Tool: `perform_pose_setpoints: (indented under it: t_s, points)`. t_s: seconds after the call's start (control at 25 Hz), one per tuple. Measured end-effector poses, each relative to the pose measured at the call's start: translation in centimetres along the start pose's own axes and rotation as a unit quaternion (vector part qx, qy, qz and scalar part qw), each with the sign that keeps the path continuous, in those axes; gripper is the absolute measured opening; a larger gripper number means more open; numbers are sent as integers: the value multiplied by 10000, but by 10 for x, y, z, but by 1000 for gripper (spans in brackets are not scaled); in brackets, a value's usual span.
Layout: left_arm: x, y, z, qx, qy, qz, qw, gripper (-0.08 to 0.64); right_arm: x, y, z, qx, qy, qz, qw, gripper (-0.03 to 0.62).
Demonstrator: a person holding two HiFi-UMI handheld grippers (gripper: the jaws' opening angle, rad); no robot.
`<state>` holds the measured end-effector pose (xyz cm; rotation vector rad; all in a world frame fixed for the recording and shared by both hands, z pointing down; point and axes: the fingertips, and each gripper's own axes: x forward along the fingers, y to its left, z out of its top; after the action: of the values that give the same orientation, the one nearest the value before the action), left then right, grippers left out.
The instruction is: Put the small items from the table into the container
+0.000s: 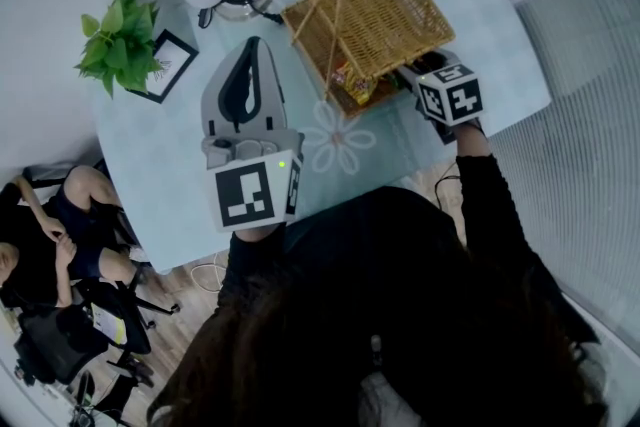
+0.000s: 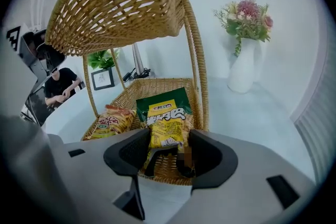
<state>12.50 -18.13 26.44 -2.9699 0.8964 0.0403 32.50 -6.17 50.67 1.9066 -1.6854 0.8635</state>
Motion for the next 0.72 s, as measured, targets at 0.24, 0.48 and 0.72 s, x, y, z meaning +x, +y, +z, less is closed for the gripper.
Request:
perform_pose_setpoints:
  t_s: [0.24,0.48,0.72]
  points:
    - [0,-1,1,1,-4,-50,10000,2,-1,-4,1,133,-68,-41,9999,272]
    - [-2,-3,1,-20,15,-131,9999,2,-16,-2,10,74,-283,-150,9995,278]
    - [-4,-6,4,-23,-18,-232,9997,2,-48,12,29,-88,-788,-145,9967,278]
